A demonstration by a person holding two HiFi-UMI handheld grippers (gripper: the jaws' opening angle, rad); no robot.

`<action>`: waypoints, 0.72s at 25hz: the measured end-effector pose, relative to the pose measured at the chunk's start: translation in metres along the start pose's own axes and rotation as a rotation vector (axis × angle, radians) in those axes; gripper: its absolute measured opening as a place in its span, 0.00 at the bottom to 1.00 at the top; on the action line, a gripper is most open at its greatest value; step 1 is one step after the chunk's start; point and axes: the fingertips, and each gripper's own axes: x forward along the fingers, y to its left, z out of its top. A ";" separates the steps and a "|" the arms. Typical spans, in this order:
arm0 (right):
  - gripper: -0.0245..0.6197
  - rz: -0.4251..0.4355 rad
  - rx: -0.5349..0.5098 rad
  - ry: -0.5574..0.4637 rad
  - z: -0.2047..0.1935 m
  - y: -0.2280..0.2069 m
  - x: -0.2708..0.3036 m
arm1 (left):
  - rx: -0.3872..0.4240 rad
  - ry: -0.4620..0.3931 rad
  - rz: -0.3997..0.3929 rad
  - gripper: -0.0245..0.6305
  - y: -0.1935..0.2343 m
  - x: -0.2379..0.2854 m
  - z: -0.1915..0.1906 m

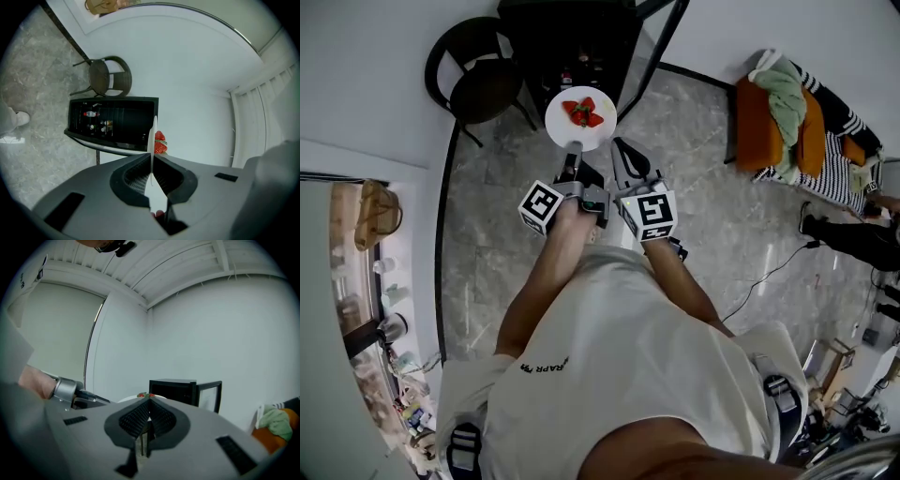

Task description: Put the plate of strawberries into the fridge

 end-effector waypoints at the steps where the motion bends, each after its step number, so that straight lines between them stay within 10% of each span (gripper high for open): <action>1: 0.06 -0.002 0.001 0.000 0.002 -0.002 0.008 | -0.001 0.003 -0.001 0.06 -0.001 0.007 0.004; 18: 0.06 -0.038 0.017 -0.002 0.021 -0.033 0.130 | 0.027 0.050 -0.015 0.06 -0.015 0.115 0.074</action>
